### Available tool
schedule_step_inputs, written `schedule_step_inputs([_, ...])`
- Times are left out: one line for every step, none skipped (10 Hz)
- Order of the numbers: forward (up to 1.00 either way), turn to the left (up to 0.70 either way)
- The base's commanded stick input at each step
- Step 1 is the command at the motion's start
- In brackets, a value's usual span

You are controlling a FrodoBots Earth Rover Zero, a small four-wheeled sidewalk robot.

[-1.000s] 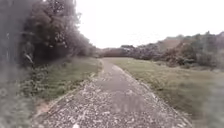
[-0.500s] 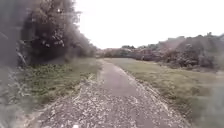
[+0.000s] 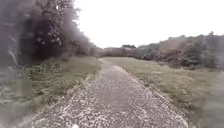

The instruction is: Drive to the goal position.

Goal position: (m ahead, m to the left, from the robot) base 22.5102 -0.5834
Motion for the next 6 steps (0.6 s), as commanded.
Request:
schedule_step_inputs([0.85,0.01])
schedule_step_inputs([0.85,0.01])
schedule_step_inputs([0.85,0.01])
schedule_step_inputs([0.85,0.01])
schedule_step_inputs([0.85,0.01])
schedule_step_inputs([0.85,0.01])
